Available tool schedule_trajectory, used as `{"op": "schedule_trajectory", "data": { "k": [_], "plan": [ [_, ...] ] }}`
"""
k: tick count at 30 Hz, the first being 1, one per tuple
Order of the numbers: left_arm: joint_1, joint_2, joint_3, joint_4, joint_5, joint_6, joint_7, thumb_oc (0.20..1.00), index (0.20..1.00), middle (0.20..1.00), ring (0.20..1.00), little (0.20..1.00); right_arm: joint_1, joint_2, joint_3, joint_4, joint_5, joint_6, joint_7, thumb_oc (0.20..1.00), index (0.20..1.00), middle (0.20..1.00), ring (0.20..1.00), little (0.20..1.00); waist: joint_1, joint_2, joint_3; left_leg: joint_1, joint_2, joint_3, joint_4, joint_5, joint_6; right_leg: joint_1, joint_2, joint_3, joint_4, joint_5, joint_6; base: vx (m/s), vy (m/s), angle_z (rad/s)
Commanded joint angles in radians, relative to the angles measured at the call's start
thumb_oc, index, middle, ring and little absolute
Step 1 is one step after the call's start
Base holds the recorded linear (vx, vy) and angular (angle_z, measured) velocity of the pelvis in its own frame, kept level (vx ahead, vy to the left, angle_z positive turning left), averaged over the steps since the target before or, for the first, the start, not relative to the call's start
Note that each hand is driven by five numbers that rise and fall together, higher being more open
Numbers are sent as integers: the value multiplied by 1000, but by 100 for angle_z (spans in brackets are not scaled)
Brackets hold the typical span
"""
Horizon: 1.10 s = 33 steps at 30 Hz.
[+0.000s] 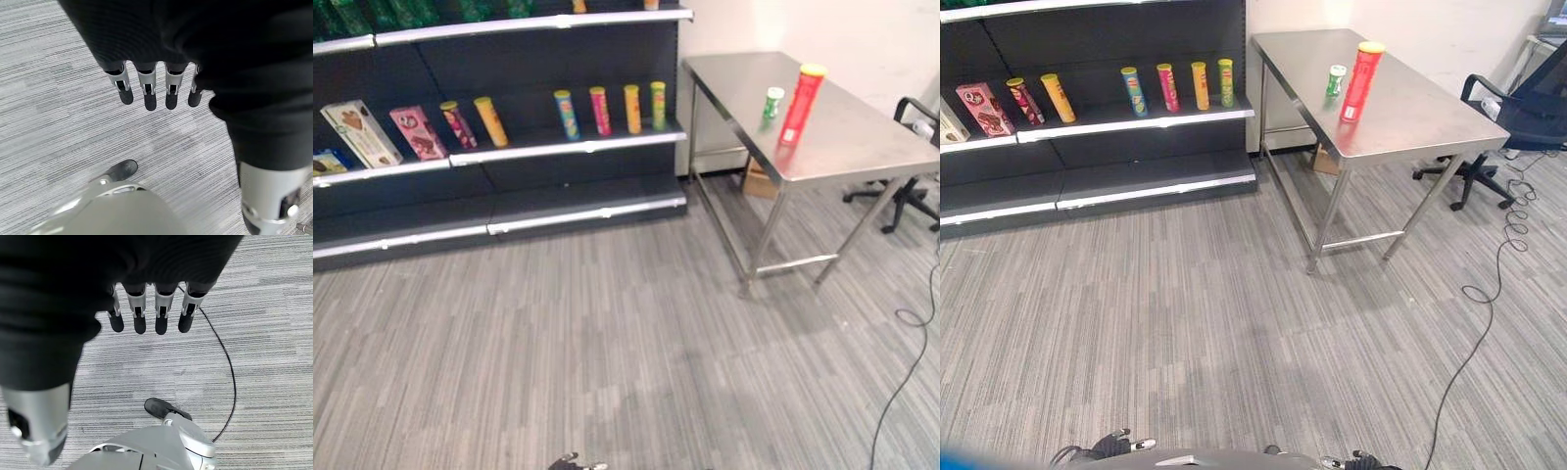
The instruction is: Put the goods on the table back onto the shelves and tidy them up.
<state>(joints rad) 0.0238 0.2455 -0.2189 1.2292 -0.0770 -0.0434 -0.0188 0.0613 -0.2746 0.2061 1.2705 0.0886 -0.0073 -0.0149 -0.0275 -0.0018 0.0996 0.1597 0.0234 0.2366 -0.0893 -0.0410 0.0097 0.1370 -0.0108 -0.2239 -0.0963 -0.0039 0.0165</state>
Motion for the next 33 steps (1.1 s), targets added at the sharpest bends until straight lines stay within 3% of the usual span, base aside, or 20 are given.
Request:
{"op": "schedule_trajectory", "data": {
  "k": [1, 20, 33],
  "plan": [
    [-64, 16, -2, 50, -23, -17, -7, 1000, 1000, 1000, 1000, 1000, -51, -19, 34, 34, 4, -10, -10, 1000, 1000, 1000, 1000, 1000, -22, -16, -6, -20, 42, 30, 2, 20, -86, -4, -71, -23, 15, -26, 107, -31, 8, 0],
    [-66, 10, 6, 55, -46, -13, -27, 1000, 1000, 1000, 1000, 1000, -56, -20, 40, 25, 9, -12, 12, 1000, 1000, 1000, 1000, 1000, -19, -21, -11, -29, 34, 22, 2, 14, -78, -16, -76, -2, 9, -10, 114, -1, 3, 0],
    [-68, 25, 22, 66, -58, -15, -23, 1000, 1000, 1000, 1000, 1000, -87, -26, 44, 27, 2, -5, 15, 1000, 1000, 1000, 1000, 1000, -4, -16, 5, -71, -11, -3, 2, 5, -36, -96, -109, 46, 64, 9, 138, -8, 72, -8]
  ]
}}
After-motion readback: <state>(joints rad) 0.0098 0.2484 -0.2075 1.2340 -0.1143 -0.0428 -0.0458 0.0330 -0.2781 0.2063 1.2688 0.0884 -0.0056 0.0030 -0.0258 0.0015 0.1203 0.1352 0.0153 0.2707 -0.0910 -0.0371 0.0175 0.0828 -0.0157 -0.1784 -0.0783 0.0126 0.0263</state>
